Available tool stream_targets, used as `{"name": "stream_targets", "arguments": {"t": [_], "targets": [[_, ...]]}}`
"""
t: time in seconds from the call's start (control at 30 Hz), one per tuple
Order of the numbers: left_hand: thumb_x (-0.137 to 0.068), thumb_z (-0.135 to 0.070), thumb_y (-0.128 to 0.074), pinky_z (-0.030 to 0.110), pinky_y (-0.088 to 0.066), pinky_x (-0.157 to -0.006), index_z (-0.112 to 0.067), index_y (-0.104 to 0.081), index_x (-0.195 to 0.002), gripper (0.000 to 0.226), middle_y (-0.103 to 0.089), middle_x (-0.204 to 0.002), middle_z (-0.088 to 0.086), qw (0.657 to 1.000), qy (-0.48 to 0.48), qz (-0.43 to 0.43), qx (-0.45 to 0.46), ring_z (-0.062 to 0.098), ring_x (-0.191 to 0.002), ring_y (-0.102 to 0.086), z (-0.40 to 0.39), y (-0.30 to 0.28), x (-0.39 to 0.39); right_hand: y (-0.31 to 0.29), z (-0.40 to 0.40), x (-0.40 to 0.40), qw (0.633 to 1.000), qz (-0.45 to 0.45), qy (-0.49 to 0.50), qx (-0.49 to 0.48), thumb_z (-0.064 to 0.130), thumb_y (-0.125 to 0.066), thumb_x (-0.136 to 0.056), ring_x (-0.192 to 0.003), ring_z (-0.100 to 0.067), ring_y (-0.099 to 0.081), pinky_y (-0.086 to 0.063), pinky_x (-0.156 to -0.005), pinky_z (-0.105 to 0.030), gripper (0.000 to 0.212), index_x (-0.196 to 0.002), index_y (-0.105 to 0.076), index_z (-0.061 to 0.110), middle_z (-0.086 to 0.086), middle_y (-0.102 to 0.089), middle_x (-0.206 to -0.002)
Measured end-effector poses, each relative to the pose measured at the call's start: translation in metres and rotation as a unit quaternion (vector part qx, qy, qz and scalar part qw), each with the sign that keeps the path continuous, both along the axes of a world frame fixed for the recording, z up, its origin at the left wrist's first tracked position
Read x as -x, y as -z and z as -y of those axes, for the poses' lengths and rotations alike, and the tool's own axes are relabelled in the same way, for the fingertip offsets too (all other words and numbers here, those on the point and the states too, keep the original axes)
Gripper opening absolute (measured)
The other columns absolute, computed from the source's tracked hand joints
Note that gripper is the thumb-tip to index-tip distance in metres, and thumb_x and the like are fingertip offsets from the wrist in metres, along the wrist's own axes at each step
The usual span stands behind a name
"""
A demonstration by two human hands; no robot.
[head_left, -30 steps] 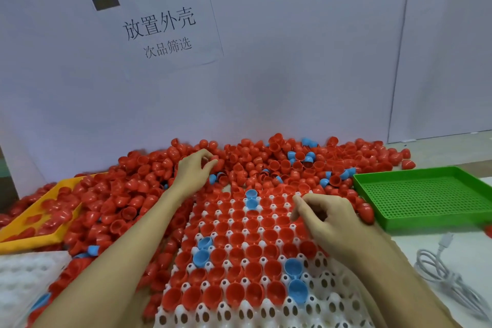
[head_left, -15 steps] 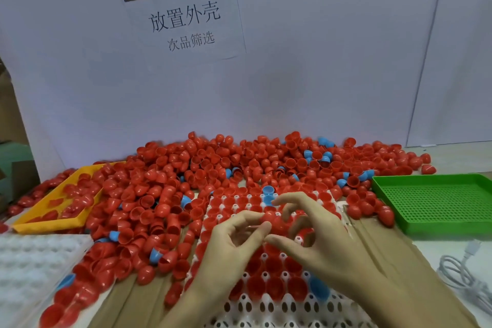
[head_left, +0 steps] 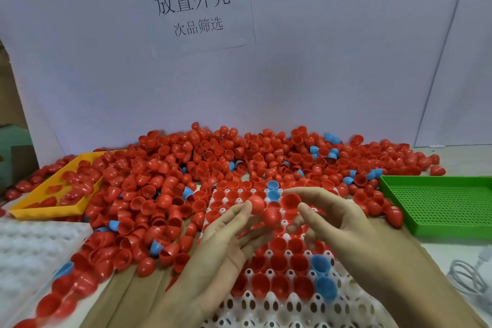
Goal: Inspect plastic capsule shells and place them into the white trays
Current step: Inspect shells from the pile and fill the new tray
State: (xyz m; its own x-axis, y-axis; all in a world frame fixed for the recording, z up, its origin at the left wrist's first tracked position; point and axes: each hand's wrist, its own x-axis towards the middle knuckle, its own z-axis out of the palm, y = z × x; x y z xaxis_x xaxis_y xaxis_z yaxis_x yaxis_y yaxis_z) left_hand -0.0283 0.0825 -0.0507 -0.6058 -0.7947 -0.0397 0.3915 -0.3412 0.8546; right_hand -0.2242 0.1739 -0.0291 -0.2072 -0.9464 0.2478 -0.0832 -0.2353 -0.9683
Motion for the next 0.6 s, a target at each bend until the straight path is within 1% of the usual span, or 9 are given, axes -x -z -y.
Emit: {"name": "stream_targets", "arguments": {"t": [0.1,0.2,0.27,0.33,0.4,0.47,0.5,0.57,0.6], "targets": [[-0.094,-0.034,-0.072,0.034,-0.060,-0.093,-0.010,-0.078,-0.118,0.035,-0.072,-0.127,0.021,1.000,-0.011,0.011,0.011,0.034,-0.121,-0.070,0.0006,-0.0003,-0.0017,-0.0016,-0.0015,0.0009,1.000,0.004,-0.012,-0.012,0.012,-0.060,-0.103,-0.071,-0.009,-0.071,-0.057,-0.066,-0.023,0.026,-0.124,-0.075,0.018,0.002,-0.077,-0.093],[-0.094,-0.039,-0.071,0.033,-0.061,-0.089,-0.010,-0.077,-0.118,0.038,-0.074,-0.122,0.020,0.998,-0.020,0.037,0.053,0.030,-0.113,-0.072,-0.0011,-0.0029,-0.0040,0.0001,0.0000,0.0010,1.000,0.010,0.000,-0.016,0.013,-0.060,-0.103,-0.081,-0.019,-0.075,-0.060,-0.067,-0.028,0.027,-0.125,-0.074,0.021,-0.002,-0.077,-0.102],[-0.096,-0.041,-0.070,0.035,-0.061,-0.089,-0.012,-0.077,-0.115,0.035,-0.076,-0.118,0.017,0.992,-0.042,0.074,0.092,0.030,-0.111,-0.073,-0.0011,-0.0027,-0.0055,0.0020,0.0016,0.0014,0.999,0.028,-0.003,-0.030,0.017,-0.064,-0.100,-0.086,-0.027,-0.076,-0.062,-0.068,-0.031,0.026,-0.124,-0.073,0.024,-0.007,-0.076,-0.105],[-0.097,-0.045,-0.068,0.038,-0.061,-0.089,-0.019,-0.078,-0.108,0.030,-0.078,-0.112,0.012,0.979,-0.074,0.126,0.143,0.028,-0.106,-0.075,0.0005,-0.0020,-0.0070,0.0035,0.0027,0.0019,0.997,0.056,-0.016,-0.055,0.025,-0.070,-0.094,-0.082,-0.029,-0.075,-0.062,-0.068,-0.032,0.027,-0.121,-0.073,0.026,-0.010,-0.075,-0.101],[-0.097,-0.046,-0.068,0.037,-0.062,-0.088,-0.026,-0.078,-0.102,0.022,-0.078,-0.104,0.006,0.955,-0.118,0.178,0.205,0.023,-0.098,-0.077,0.0030,-0.0012,-0.0087,0.0050,0.0032,0.0020,0.995,0.059,-0.024,-0.078,0.031,-0.075,-0.089,-0.074,-0.026,-0.071,-0.060,-0.069,-0.030,0.029,-0.117,-0.074,0.027,-0.016,-0.073,-0.101],[-0.098,-0.039,-0.069,0.029,-0.062,-0.076,-0.035,-0.073,-0.105,0.009,-0.075,-0.100,0.000,0.929,-0.159,0.196,0.270,0.018,-0.083,-0.077,0.0042,-0.0023,-0.0096,0.0070,0.0032,0.0011,0.996,0.035,-0.025,-0.083,0.032,-0.080,-0.086,-0.076,-0.022,-0.072,-0.060,-0.073,-0.025,0.029,-0.114,-0.074,0.031,-0.011,-0.073,-0.102],[-0.100,-0.034,-0.068,0.030,-0.063,-0.069,-0.040,-0.068,-0.115,0.016,-0.072,-0.101,-0.002,0.915,-0.160,0.203,0.310,0.020,-0.076,-0.077,0.0047,-0.0017,-0.0101,0.0074,0.0033,0.0000,0.996,0.020,-0.022,-0.079,0.032,-0.081,-0.084,-0.084,-0.020,-0.075,-0.059,-0.075,-0.023,0.029,-0.112,-0.075,0.033,-0.005,-0.075,-0.103],[-0.106,-0.025,-0.060,0.036,-0.062,-0.062,-0.047,-0.054,-0.134,0.036,-0.067,-0.103,-0.007,0.868,-0.147,0.243,0.408,0.024,-0.067,-0.074,0.0041,0.0020,-0.0095,0.0072,0.0038,-0.0028,0.998,0.003,-0.013,-0.067,0.028,-0.084,-0.083,-0.099,-0.019,-0.077,-0.059,-0.082,-0.021,0.030,-0.112,-0.076,0.034,0.000,-0.076,-0.109],[-0.108,-0.024,-0.056,0.037,-0.062,-0.062,-0.049,-0.053,-0.136,0.037,-0.065,-0.105,-0.009,0.845,-0.135,0.265,0.444,0.024,-0.066,-0.073,0.0030,0.0038,-0.0082,0.0065,0.0039,-0.0040,0.998,0.008,-0.013,-0.061,0.026,-0.085,-0.083,-0.101,-0.021,-0.077,-0.059,-0.084,-0.020,0.030,-0.111,-0.077,0.032,-0.001,-0.077,-0.111]]}}
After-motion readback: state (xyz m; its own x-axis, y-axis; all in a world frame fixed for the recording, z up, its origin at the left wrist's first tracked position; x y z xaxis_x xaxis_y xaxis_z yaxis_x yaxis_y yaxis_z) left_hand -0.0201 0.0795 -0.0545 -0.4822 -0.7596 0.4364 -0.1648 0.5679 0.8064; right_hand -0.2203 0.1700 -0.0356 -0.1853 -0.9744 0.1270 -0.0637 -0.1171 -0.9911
